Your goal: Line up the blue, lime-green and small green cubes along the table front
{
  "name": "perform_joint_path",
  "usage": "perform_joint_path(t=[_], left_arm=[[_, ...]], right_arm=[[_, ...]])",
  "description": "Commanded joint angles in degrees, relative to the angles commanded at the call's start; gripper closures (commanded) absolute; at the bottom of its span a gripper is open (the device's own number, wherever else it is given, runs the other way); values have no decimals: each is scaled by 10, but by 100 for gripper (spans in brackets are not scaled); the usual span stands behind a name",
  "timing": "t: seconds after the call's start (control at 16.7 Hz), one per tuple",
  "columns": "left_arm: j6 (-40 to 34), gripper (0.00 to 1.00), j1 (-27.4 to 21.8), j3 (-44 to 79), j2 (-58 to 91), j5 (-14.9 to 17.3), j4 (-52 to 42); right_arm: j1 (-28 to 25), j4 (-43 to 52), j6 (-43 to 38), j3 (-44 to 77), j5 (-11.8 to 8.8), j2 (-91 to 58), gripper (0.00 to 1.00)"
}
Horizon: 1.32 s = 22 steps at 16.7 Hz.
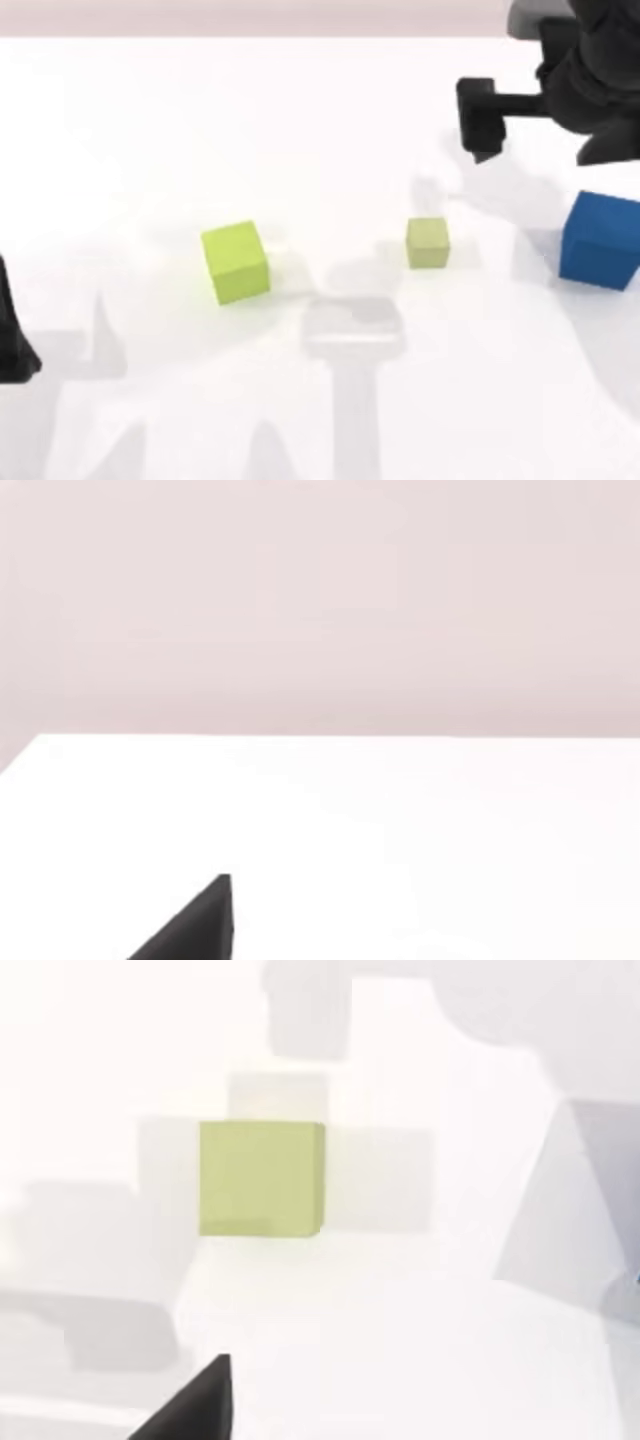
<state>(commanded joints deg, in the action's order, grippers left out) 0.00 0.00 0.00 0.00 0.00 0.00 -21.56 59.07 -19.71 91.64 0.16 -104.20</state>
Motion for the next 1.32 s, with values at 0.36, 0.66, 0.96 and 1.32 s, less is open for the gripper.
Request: perform_joint_path(t=[0.36, 0.66, 0.96, 1.32], left_arm=[[0, 0, 0, 0, 0, 0, 0], [0, 0, 0, 0, 0, 0, 0], [0, 0, 0, 0, 0, 0, 0], [0, 0, 0, 0, 0, 0, 0]], right_arm=[[-53, 139, -50, 234, 0, -244, 0], [-69, 177, -64, 308, 1, -315, 0], [-66, 174, -64, 305, 1, -315, 0], [-69, 59, -64, 216, 1, -337, 0]])
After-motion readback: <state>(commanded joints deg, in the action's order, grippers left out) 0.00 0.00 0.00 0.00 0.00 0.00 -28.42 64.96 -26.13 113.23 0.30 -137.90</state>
